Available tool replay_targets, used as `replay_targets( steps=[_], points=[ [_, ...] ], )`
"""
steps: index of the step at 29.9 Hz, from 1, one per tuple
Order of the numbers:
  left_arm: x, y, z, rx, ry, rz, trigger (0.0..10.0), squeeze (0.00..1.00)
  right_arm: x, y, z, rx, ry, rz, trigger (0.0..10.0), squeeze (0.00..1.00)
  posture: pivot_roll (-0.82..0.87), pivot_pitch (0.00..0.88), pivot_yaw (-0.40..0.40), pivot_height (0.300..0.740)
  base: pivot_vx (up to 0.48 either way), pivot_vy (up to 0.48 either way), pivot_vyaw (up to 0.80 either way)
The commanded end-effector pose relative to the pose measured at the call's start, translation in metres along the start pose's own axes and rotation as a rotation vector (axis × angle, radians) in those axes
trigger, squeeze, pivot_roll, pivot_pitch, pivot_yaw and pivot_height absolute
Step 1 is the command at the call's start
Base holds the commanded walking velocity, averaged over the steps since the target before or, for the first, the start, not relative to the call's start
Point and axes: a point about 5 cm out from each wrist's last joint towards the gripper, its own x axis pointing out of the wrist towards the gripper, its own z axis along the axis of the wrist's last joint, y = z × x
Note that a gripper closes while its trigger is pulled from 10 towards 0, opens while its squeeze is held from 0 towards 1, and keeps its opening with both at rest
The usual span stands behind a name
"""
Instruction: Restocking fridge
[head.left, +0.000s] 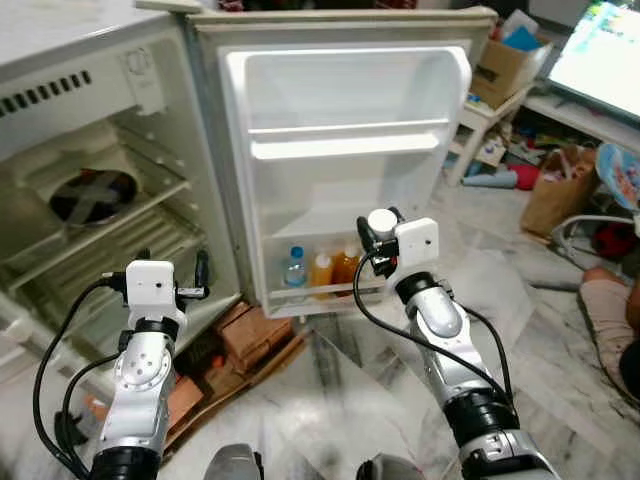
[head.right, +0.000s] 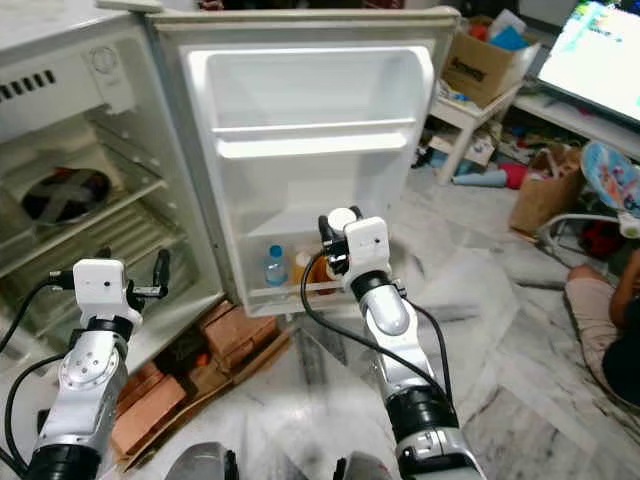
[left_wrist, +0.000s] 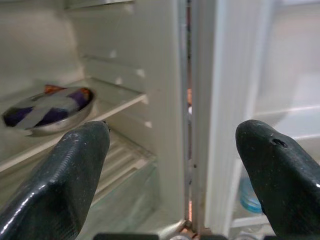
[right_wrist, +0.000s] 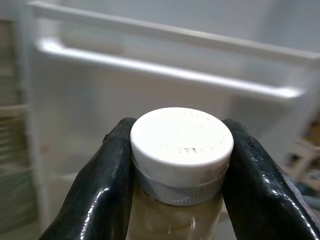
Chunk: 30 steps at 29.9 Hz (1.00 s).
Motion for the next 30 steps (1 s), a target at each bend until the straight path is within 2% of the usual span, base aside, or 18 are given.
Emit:
replay_targets(
  steps=[1,11,24,30],
  points=[
    [0.001,-0.005,0.006,-0.003,-0.027,-0.032,10.0,0.00,0.008,-0.017,0.024,-0.024,-0.109,-0.076,10.0,0.00,0.04,0.000,-0.030,0.740,0.000,0.000,0.00],
    [0.000,-0.004,0.009,0.003,-0.048,-0.042,10.0,0.00,0.021,-0.021,0.063,-0.035,-0.261,-0.086,10.0,0.00,0.04,0.000,-0.026,0.740,0.000,0.000,0.00],
    [-0.001,-0.008,0.010,-0.012,-0.061,-0.073,10.0,0.00,0.031,-0.029,0.108,-0.115,-0.428,-0.090,10.0,0.00,0.04,0.000,-0.028,0.740,0.337,0.000,0.00],
    [0.000,-0.009,0.010,-0.015,-0.061,-0.073,10.0,0.00,0.035,-0.032,0.117,-0.130,-0.454,-0.090,10.0,0.00,0.04,0.000,-0.029,0.740,0.366,0.000,0.00]
  ],
)
